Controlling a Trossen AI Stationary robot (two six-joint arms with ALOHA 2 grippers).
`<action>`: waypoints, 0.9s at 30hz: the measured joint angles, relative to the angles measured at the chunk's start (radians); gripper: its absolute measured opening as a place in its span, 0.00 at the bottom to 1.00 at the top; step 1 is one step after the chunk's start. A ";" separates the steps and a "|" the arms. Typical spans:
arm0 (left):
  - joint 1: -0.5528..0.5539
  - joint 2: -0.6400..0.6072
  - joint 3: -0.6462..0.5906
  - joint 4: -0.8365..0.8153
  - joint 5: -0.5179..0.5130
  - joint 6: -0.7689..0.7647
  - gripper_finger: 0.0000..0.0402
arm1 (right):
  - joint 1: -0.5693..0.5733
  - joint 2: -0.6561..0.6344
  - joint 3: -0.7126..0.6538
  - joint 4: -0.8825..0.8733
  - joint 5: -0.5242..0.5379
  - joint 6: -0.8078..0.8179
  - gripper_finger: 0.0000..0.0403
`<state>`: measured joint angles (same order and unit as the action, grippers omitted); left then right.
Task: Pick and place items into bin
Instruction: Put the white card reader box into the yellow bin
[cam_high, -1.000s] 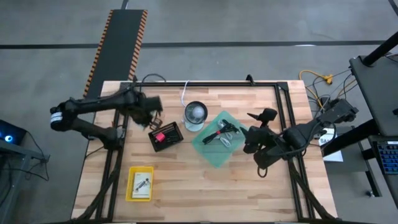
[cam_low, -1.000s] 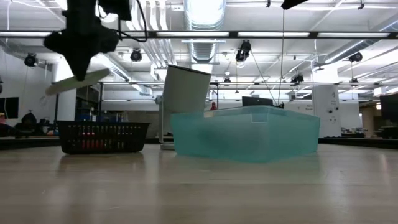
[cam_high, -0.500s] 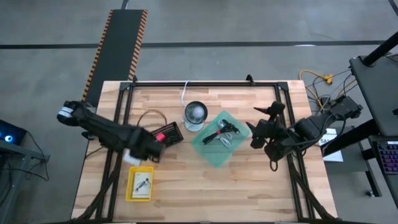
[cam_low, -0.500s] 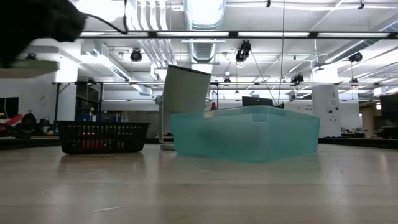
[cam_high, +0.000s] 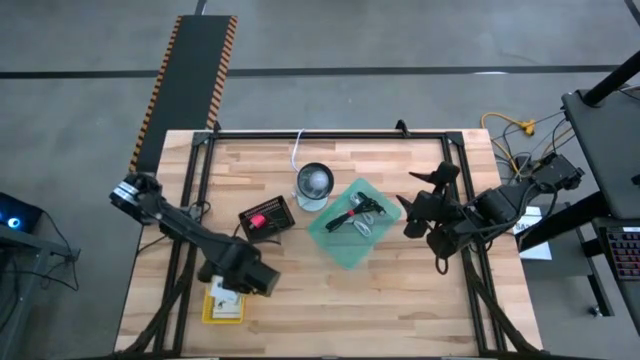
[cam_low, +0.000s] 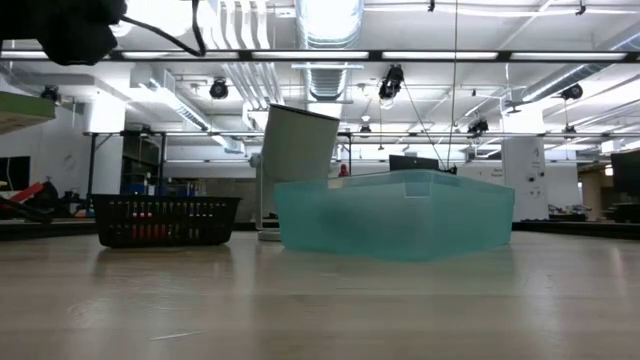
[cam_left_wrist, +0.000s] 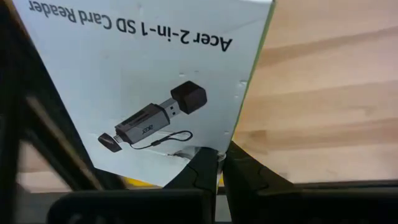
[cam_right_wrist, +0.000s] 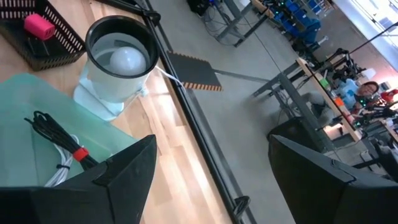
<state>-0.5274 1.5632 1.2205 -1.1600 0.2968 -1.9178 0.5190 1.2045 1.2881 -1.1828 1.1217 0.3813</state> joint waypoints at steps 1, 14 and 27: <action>0.000 0.010 0.006 0.015 0.001 -0.008 0.00 | 0.000 0.000 0.000 0.000 0.000 0.000 0.73; -0.047 0.054 0.004 0.018 0.061 -0.191 0.00 | 0.000 0.001 -0.001 -0.039 -0.008 0.003 0.72; -0.051 0.054 -0.069 0.141 0.075 -0.259 0.00 | 0.000 0.001 -0.001 -0.041 -0.061 0.000 0.72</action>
<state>-0.5785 1.6173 1.1515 -1.0191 0.3717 -2.1771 0.5190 1.2057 1.2869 -1.2241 1.0603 0.3816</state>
